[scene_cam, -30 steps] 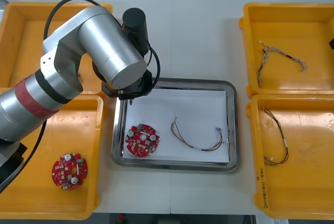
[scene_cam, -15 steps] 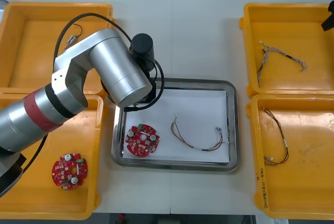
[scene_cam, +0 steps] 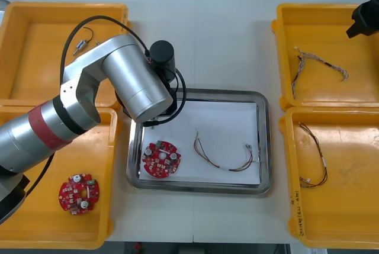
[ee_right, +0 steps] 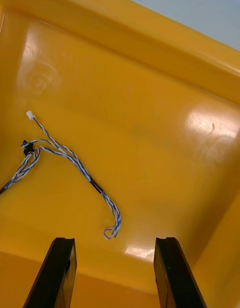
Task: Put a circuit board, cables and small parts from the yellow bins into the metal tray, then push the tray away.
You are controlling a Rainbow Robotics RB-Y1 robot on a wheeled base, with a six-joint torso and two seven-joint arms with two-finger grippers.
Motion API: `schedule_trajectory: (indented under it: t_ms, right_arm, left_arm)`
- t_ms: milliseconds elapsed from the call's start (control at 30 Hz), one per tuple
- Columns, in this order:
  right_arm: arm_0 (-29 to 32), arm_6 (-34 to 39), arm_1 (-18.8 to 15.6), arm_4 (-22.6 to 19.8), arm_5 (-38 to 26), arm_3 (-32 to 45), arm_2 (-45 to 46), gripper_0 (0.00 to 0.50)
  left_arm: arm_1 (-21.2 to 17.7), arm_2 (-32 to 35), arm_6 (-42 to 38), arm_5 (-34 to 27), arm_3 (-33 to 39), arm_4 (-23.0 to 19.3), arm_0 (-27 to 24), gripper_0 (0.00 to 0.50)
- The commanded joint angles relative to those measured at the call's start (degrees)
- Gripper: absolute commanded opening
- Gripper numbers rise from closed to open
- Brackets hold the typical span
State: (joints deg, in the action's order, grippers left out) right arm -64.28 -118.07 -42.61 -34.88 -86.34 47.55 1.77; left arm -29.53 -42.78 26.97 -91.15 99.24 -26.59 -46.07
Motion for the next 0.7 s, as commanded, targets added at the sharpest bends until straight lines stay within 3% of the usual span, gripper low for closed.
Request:
schedule_trajectory:
  t_ms: [33,200,700]
  right_arm:
    - [-3.3,-6.8,1.5,1.4,3.5,-2.7,-0.1,0.448]
    - [-3.3,-9.2,2.5,2.0,5.5,-6.2,-0.2,0.449]
    - [-0.6,-12.5,4.6,3.3,12.7,-8.7,-4.3,0.449]
  left_arm:
    - [1.3,-0.6,-3.3,0.5,0.5,0.8,0.4,0.470]
    - [0.2,0.6,-2.7,-0.5,2.4,0.8,0.3,0.498]
    - [-5.8,19.2,10.5,-17.5,14.1,-12.3,0.2,0.500]
